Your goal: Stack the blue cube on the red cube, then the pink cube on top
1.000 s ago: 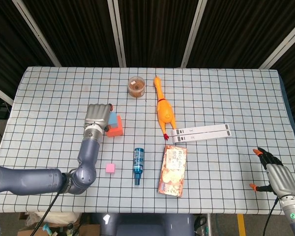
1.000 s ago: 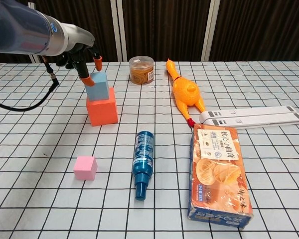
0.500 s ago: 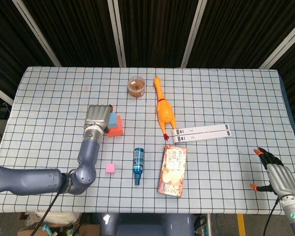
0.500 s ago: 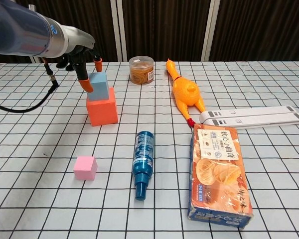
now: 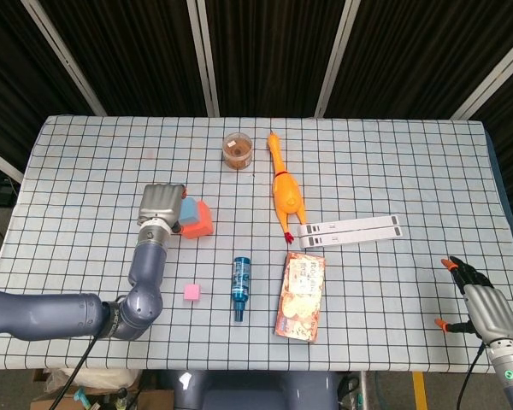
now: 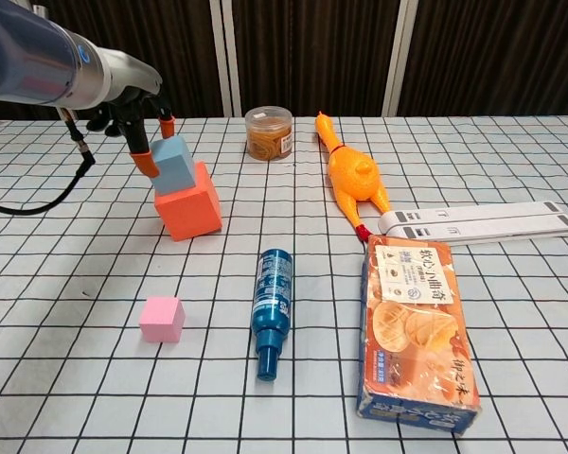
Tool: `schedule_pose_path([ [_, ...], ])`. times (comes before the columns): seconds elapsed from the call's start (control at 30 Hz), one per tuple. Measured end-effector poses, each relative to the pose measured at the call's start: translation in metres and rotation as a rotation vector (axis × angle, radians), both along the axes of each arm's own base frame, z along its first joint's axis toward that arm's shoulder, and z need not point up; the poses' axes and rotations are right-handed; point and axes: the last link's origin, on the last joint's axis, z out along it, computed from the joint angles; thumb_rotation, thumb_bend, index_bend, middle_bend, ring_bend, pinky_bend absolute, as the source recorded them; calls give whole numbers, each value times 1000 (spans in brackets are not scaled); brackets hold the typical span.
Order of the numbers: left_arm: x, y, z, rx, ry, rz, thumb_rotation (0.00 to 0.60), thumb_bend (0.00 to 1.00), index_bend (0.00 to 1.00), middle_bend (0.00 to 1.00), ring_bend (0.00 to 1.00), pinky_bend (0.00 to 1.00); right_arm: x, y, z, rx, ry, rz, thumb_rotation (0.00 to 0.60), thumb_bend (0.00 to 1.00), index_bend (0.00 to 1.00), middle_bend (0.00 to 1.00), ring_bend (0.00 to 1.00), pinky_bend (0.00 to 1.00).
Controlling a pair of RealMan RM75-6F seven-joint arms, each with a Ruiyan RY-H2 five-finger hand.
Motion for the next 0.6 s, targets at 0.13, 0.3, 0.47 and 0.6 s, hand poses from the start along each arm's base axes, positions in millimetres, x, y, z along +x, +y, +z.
schedule_pose_path([
  [0.13, 2, -1, 2, 5, -9, 2, 600, 226, 295, 930, 783, 787, 0, 0, -1, 4, 3, 1, 600, 41, 100, 35, 70, 127],
  [0.3, 7, -2, 4, 14, -22, -3, 600, 223, 289, 930, 783, 786, 0, 0, -2, 7, 5, -3, 600, 41, 109, 36, 70, 127],
  [0.47, 12, -4, 7, 23, -26, -7, 600, 223, 289, 930, 783, 786, 0, 0, -3, 13, 6, -3, 600, 41, 109, 36, 70, 127],
  [0.6, 13, -5, 7, 24, -23, -3, 600, 223, 287, 930, 783, 786, 1, 0, -2, 8, 3, -5, 600, 42, 109, 36, 70, 127],
])
